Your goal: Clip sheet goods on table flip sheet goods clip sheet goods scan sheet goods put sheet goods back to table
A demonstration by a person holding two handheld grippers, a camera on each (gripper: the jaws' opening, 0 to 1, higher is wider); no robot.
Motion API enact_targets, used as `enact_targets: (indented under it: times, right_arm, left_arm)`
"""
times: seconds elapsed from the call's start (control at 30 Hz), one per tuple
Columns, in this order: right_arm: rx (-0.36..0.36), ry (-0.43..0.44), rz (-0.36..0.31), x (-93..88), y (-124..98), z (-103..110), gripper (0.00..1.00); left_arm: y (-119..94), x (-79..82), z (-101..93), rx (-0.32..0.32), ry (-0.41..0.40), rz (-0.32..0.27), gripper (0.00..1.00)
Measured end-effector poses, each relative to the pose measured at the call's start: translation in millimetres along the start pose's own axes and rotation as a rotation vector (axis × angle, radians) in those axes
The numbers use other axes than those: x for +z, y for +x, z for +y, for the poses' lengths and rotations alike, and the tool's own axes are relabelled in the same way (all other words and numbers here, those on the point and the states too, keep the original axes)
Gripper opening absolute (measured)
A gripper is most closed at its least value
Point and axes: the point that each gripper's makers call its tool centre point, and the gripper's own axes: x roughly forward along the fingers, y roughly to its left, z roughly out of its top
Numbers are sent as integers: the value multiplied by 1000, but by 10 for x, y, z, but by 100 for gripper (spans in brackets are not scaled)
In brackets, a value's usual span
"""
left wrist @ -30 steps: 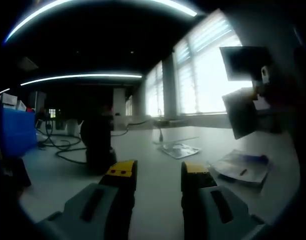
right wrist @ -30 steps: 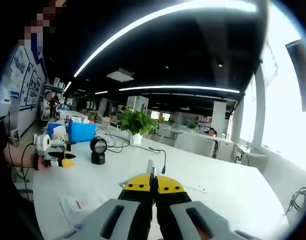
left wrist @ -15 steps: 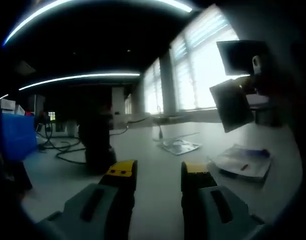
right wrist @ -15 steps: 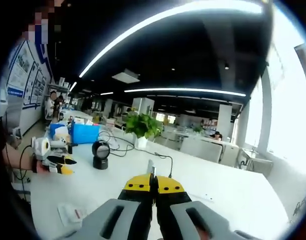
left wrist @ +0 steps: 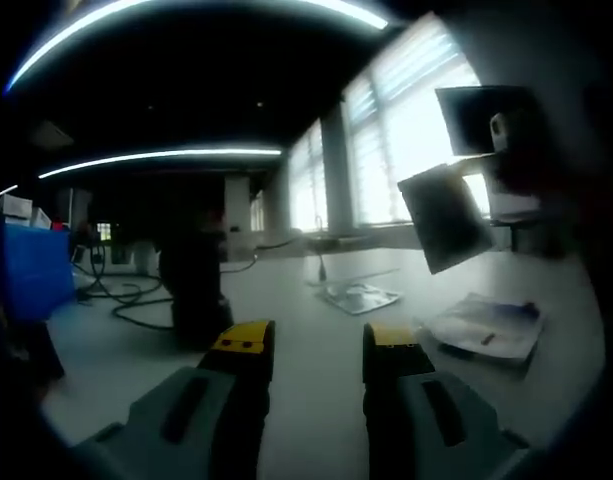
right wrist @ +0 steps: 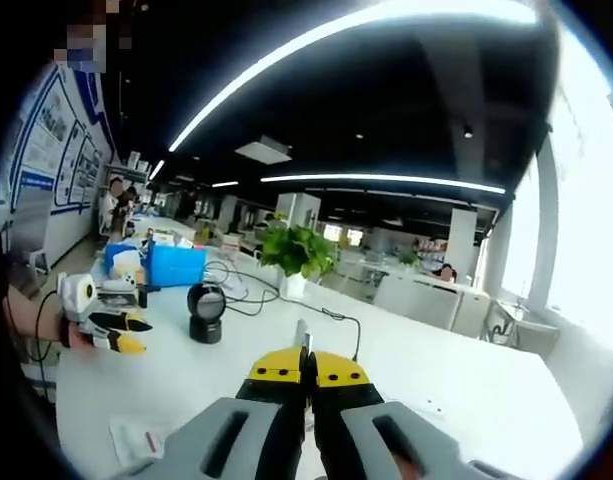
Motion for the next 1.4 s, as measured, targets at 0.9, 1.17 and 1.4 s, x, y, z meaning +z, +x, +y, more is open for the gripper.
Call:
enact_targets:
  times: [0.9,1.17,1.4]
  right_arm:
    - [102,-57,-2,-7,627,183,0]
    - [130,-85,-5,-27,810,253,0]
    - [158,-86,-4,-47,919,336,0]
  left_arm:
    - [-4,5,16,5,2,-5,28]
    - [0,14,7,5,0,-9,28]
    - [-1,11,8,5,1,-8,28]
